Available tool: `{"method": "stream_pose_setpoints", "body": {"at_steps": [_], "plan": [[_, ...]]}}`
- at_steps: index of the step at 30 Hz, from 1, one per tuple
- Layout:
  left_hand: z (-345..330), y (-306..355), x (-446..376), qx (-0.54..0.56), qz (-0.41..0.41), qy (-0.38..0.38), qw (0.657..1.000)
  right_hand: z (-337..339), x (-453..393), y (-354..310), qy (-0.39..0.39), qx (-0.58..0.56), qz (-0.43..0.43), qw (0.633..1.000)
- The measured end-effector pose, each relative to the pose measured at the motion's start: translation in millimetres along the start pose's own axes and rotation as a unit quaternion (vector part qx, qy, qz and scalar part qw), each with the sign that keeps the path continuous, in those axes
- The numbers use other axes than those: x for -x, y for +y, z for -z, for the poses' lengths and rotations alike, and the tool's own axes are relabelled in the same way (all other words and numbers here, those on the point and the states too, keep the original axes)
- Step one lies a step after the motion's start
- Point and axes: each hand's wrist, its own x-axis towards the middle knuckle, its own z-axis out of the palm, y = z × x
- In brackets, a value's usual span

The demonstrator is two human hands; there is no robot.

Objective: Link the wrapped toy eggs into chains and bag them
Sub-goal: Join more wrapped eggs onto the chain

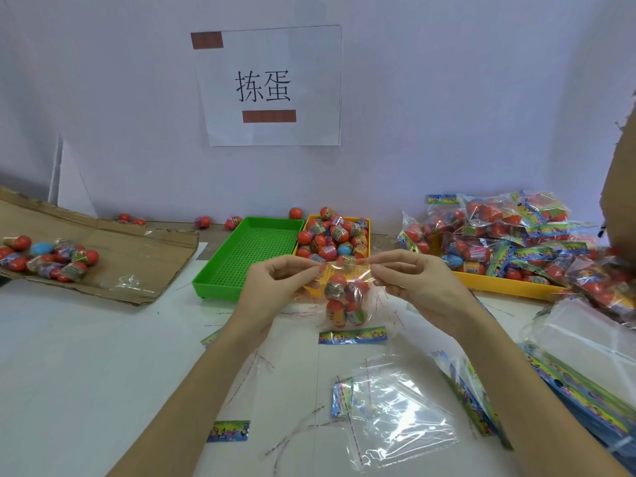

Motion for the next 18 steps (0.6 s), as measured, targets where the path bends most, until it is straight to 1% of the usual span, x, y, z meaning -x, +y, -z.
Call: {"method": "stream_pose_setpoints", "body": {"at_steps": [3, 12, 15, 18], "plan": [[1.1, 0.8, 0.0, -0.012, -0.009, 0.003, 1.0, 2.5, -1.4, 1.9, -0.008, -0.016, 0.002, 1.0], [5.1, 0.2, -0.2, -0.031, -0.064, -0.018, 0.997, 3.7, -3.1, 6.0, -0.002, 0.061, 0.059, 0.996], [5.8, -0.2, -0.9, -0.032, -0.06, -0.021, 0.997, 1.6, -3.4, 6.3, 0.005, 0.041, 0.055, 0.998], [4.8, 0.0, -0.6, -0.015, -0.053, -0.026, 0.998, 0.0, -4.0, 7.7, -0.016, 0.051, 0.049, 0.997]]}}
